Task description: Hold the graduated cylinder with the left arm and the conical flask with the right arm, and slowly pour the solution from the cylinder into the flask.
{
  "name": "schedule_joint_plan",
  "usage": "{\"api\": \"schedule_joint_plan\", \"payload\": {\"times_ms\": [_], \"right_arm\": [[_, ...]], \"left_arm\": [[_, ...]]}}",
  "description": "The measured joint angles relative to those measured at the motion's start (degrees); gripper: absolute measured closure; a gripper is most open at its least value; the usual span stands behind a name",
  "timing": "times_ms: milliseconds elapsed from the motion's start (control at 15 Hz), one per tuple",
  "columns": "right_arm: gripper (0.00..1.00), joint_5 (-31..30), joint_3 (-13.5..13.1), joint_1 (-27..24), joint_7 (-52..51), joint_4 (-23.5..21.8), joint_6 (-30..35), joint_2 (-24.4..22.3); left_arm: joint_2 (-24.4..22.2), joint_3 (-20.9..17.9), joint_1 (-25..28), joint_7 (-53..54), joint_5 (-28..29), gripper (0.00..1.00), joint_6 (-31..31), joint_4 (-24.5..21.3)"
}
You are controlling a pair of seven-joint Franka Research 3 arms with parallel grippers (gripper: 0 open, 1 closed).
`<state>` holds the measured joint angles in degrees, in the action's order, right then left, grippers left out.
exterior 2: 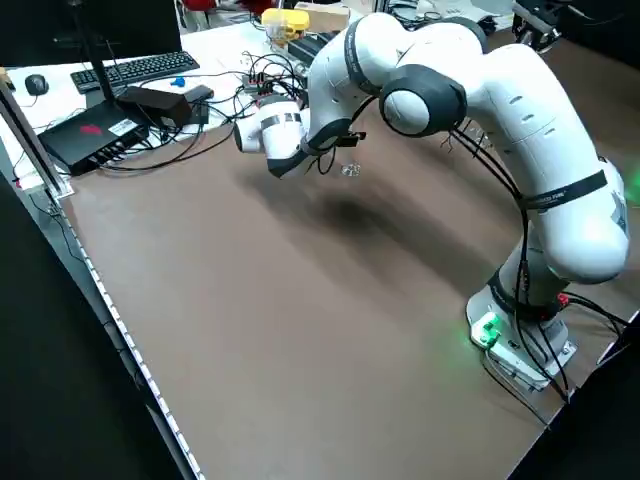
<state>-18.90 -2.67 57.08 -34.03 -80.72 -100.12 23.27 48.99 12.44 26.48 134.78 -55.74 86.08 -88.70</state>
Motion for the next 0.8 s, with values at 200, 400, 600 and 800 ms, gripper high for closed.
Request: {"api": "schedule_joint_plan", "payload": {"times_ms": [200, 400, 600, 800], "right_arm": [[0.61, -0.8, 0.0, 0.5, 0.1, 0.1, 0.4, 0.3], [0.61, -2.0, 0.0, 0.6, 0.1, 0.2, 0.5, 0.7], [0.61, -2.6, 0.0, 0.9, 0.1, 0.3, 0.5, 1.2], [0.61, -3.0, 0.0, 1.1, 0.1, 0.3, 0.7, 1.3]], "left_arm": [[-1.3, -0.9, 1.3, -0.1, 1.7, 0.0, 0.0, 0.8], [-4.7, -1.1, 4.5, -1.5, 6.2, 0.0, -0.1, 1.4], [-8.8, -1.2, 7.4, -4.1, 9.7, 0.0, -0.6, 1.6], [-12.9, -1.3, 8.8, -6.6, 12.6, 0.0, -0.6, 1.6]]}}
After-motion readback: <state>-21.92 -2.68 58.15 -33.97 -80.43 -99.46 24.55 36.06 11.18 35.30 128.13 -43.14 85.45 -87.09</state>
